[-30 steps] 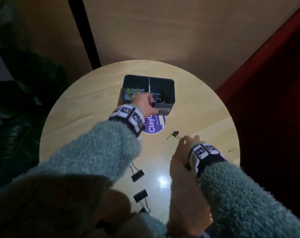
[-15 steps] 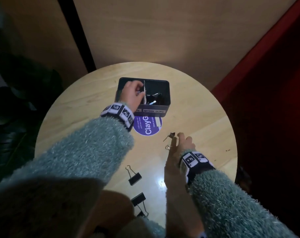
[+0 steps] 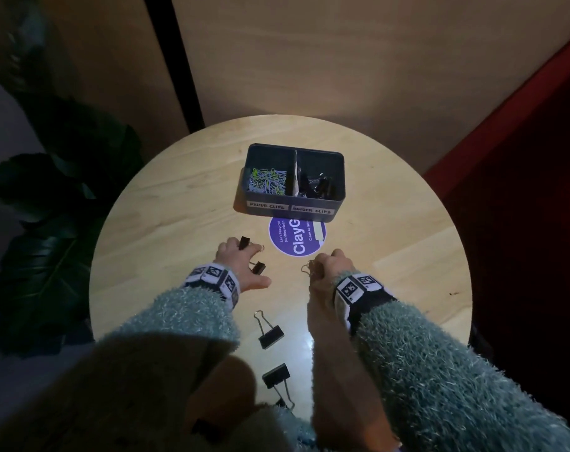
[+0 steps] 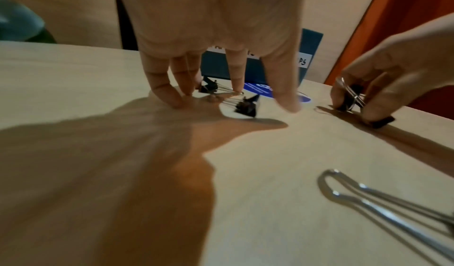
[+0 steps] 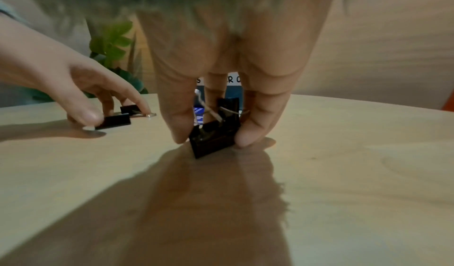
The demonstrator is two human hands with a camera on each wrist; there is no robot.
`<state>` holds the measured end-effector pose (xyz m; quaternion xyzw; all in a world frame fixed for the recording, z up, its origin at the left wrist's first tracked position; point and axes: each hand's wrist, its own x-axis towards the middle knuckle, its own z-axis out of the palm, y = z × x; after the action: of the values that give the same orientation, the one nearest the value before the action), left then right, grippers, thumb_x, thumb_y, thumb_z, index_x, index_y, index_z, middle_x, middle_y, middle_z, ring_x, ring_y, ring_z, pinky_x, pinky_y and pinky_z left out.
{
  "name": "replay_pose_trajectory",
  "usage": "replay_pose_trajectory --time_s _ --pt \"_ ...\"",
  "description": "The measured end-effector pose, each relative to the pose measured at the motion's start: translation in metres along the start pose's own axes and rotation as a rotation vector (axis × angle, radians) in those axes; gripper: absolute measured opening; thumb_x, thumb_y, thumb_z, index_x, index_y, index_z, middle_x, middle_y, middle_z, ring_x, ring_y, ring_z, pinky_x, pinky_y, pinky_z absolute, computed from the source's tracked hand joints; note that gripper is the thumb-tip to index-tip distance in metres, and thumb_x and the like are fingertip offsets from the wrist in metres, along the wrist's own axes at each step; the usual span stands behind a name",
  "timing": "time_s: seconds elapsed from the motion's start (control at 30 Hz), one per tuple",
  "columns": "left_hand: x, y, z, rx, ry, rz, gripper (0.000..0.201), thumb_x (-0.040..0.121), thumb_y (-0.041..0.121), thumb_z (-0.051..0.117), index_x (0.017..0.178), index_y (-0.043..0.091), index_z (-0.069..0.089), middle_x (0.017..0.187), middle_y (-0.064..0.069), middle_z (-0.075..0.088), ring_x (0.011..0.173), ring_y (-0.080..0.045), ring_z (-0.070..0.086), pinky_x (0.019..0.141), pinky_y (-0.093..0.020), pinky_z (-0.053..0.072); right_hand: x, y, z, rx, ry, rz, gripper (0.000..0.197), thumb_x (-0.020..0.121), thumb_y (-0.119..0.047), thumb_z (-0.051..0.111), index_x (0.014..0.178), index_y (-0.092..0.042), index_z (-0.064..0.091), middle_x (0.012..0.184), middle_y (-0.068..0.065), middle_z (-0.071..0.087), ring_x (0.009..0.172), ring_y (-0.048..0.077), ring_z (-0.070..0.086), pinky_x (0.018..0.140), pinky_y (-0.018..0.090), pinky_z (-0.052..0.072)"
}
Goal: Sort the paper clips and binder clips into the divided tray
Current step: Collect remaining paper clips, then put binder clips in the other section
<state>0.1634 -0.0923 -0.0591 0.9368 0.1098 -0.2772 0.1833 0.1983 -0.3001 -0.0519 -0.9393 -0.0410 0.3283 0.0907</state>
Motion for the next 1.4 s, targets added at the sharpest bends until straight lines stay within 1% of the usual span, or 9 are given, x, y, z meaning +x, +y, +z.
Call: replay_pose_trajectory --time_s 0.13,0.23,0.5,0.57,0.67,0.97,1.17,1.27,1.4 --pt "0.006 0.008 0.012 -0.053 0.106 0.045 0.044 0.079 0.020 0.069 0.121 0.021 0.054 0.127 -0.009 0.037 0.120 -0.026 0.038 0.100 -0.033 0.038 -0.004 -0.008 -0.003 0.129 0.087 -0.057 0.032 0.082 -0.029 0.064 0.112 -0.020 0.058 0.110 0.010 0.048 0.103 0.032 0.056 0.095 0.037 0.048" --pt "0.006 0.007 0.015 -0.067 0.115 0.060 0.037 0.080 0.013 0.066 0.115 0.018 0.058 0.121 -0.009 0.042 0.116 -0.025 0.039 0.098 -0.033 0.040 -0.013 -0.016 -0.014 0.287 0.275 -0.122 0.024 0.083 -0.030 0.064 0.105 -0.020 0.061 0.104 0.004 0.050 0.096 0.021 0.057 0.092 0.033 0.050" --pt "0.000 0.003 0.019 -0.147 0.190 0.152 0.027 0.078 0.002 0.066 0.104 0.010 0.061 0.112 -0.010 0.048 0.108 -0.026 0.048 0.093 -0.031 0.044 -0.001 -0.041 -0.097 0.593 0.504 -0.200 0.047 0.083 -0.026 0.067 0.126 -0.016 0.052 0.132 0.010 0.043 0.119 0.024 0.050 0.100 0.028 0.044" --pt "-0.002 0.001 0.018 -0.187 0.193 0.163 0.027 0.077 0.001 0.066 0.102 0.009 0.061 0.113 -0.010 0.047 0.105 -0.027 0.052 0.092 -0.031 0.046 0.010 -0.042 -0.111 0.557 0.470 -0.188 0.064 0.081 -0.032 0.070 0.137 -0.020 0.042 0.142 0.011 0.034 0.126 0.026 0.044 0.103 0.028 0.038" --pt "-0.006 -0.001 0.016 -0.230 0.202 0.148 0.026 0.078 0.002 0.065 0.104 0.007 0.061 0.117 -0.010 0.047 0.103 -0.026 0.055 0.092 -0.030 0.047 0.022 -0.040 -0.116 0.420 0.461 -0.145 0.086 0.076 -0.041 0.073 0.145 -0.023 0.026 0.152 0.013 0.017 0.137 0.031 0.031 0.113 0.044 0.031" --pt "0.001 0.009 -0.002 -0.273 0.299 0.111 0.034 0.089 0.007 0.054 0.122 0.010 0.061 0.124 -0.013 0.056 0.109 -0.027 0.056 0.094 -0.031 0.043 -0.006 -0.014 -0.037 0.415 0.482 -0.184 0.052 0.085 -0.017 0.063 0.134 -0.014 0.046 0.135 0.011 0.039 0.128 0.025 0.038 0.112 0.034 0.032" --pt "-0.005 0.037 -0.025 -0.375 0.395 0.266 0.034 0.091 0.004 0.053 0.122 0.010 0.062 0.124 -0.014 0.058 0.108 -0.025 0.057 0.088 -0.019 0.040 -0.018 0.011 -0.006 0.433 0.471 -0.127 0.044 0.088 -0.020 0.059 0.131 -0.013 0.050 0.129 0.011 0.043 0.124 0.026 0.041 0.107 0.036 0.037" --pt "-0.006 0.073 -0.053 -0.388 0.489 0.383 0.035 0.094 0.007 0.050 0.127 0.013 0.058 0.132 -0.013 0.053 0.117 -0.025 0.054 0.101 -0.027 0.044 -0.020 0.017 -0.007 0.447 0.466 -0.101 0.044 0.088 -0.015 0.057 0.132 -0.013 0.049 0.131 0.012 0.042 0.125 0.026 0.039 0.104 0.029 0.036" --pt "0.007 0.120 -0.100 -0.387 0.489 0.455 0.039 0.096 0.009 0.047 0.134 0.017 0.051 0.142 -0.011 0.043 0.117 -0.027 0.054 0.102 -0.035 0.046 -0.023 0.015 -0.007 0.463 0.444 -0.109 0.046 0.089 -0.014 0.058 0.133 -0.014 0.047 0.132 0.012 0.041 0.125 0.026 0.041 0.105 0.029 0.039"
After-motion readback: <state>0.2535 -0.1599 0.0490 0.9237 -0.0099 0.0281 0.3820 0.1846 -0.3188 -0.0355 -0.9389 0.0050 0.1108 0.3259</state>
